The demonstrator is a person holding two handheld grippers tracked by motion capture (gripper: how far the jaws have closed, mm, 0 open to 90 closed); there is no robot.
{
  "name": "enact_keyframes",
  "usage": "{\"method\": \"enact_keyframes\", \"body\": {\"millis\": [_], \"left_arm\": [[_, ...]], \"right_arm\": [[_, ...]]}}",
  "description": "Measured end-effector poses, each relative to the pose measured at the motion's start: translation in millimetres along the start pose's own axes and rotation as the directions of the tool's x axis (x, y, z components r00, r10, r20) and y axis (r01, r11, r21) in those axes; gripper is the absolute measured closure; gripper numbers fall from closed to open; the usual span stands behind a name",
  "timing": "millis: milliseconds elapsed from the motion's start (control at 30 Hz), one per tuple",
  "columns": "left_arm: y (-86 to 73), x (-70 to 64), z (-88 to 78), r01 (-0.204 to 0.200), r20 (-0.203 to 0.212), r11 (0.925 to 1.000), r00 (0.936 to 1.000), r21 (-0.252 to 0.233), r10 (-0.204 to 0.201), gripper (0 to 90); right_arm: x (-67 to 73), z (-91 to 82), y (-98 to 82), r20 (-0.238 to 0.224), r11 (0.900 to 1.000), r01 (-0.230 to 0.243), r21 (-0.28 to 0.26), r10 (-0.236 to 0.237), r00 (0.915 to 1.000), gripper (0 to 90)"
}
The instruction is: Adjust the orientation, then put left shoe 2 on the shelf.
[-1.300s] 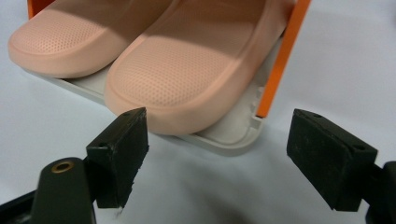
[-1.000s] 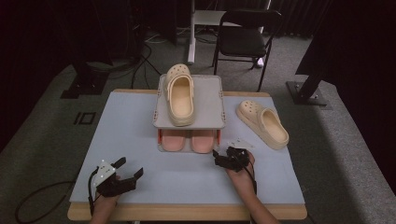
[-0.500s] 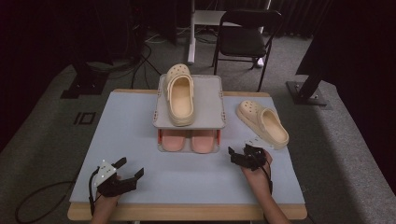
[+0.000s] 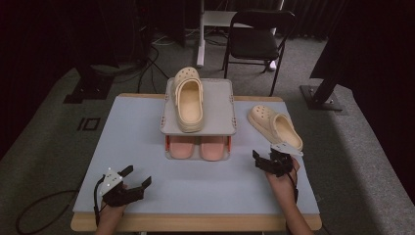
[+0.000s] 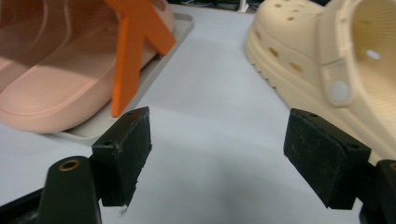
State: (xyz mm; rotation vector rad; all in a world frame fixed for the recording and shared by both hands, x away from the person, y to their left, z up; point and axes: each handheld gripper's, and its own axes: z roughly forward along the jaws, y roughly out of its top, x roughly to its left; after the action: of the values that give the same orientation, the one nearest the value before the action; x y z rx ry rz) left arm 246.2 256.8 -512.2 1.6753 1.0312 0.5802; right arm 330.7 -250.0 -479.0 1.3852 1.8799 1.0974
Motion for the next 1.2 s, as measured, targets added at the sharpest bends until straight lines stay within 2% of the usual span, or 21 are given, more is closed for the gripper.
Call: {"method": "enact_keyframes", "body": {"millis": [300,667,900,1200], "left_arm": [[-0.2,-0.4,0.7,0.004,-0.001,1.0,1.0,0.001,-0.004,13.5],[0.2,-1.0,-0.3,-0.001,0.001,1.0,1.0,0.0,0.001,13.5],[0.1,-1.1,0.2,0.0,0.002,1.0,1.0,-0.001,0.0,13.5],[0.1,-1.6,0.2,-0.001,0.002,1.0,1.0,-0.001,0.001,13.5]], "right_arm": [[-29.0,-3.8,0.2,0.051,0.999,-0.04,-0.008,0.04,0.9979,22.9],[-60.1,1.7,3.5,0.063,0.997,-0.067,-0.024,0.068,0.9957,23.2],[-73.9,10.1,8.1,0.085,0.997,-0.073,-0.016,0.074,0.9937,23.6],[-82.5,23.6,15.1,0.076,0.997,-0.082,-0.012,0.082,0.9937,23.7]]}}
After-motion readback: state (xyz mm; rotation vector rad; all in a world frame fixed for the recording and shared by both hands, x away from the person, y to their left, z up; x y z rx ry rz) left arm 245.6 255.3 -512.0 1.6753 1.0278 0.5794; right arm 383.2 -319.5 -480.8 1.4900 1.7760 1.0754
